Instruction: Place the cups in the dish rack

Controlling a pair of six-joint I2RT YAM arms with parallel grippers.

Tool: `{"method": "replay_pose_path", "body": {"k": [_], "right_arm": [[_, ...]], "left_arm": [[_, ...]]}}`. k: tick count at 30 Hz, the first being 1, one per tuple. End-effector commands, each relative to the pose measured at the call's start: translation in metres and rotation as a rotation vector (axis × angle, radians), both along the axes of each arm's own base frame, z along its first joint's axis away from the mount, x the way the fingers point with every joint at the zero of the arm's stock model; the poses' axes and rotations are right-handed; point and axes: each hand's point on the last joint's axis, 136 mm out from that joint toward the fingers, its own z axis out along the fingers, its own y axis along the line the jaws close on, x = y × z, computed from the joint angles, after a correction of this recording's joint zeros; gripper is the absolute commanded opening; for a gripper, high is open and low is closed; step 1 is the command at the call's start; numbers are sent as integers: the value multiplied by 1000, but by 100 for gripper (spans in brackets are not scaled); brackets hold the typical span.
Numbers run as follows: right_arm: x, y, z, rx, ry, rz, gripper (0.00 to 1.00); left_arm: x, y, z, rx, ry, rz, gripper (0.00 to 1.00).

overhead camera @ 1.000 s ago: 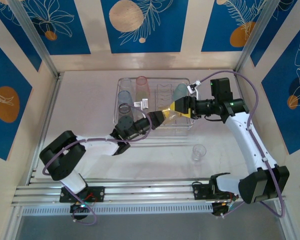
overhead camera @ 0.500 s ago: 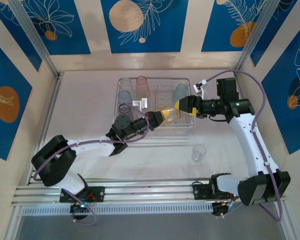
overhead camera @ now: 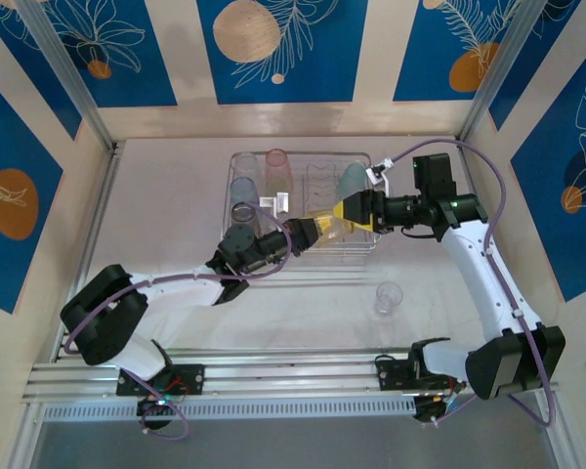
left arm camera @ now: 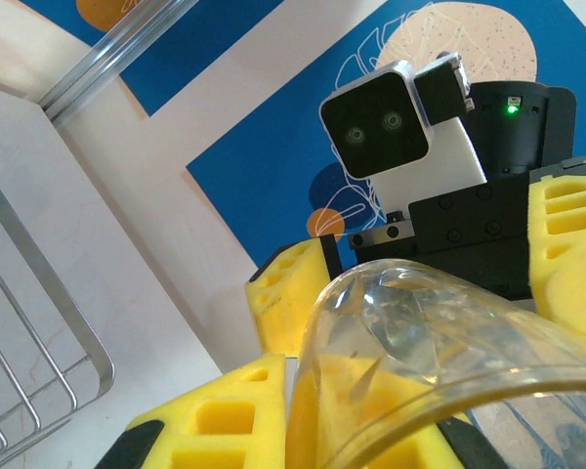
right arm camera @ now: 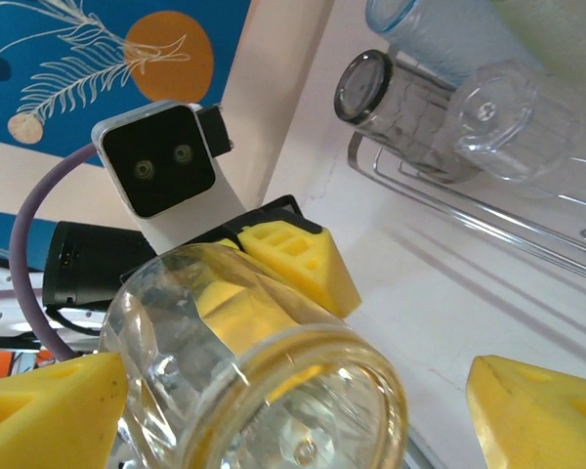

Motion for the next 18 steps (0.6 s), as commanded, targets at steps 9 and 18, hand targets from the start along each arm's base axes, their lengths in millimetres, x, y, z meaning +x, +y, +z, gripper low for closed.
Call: {"method": "replay_pose_path", "body": {"k": [9,18], "right_arm": [[-17,26,-8,64,73,140,81],[-18,29,-9,84,94,154,72]], "left_arm": [[-7,5,31,-58,-91,0,0],[-2,8,29,-55,-86,16,0]]}}
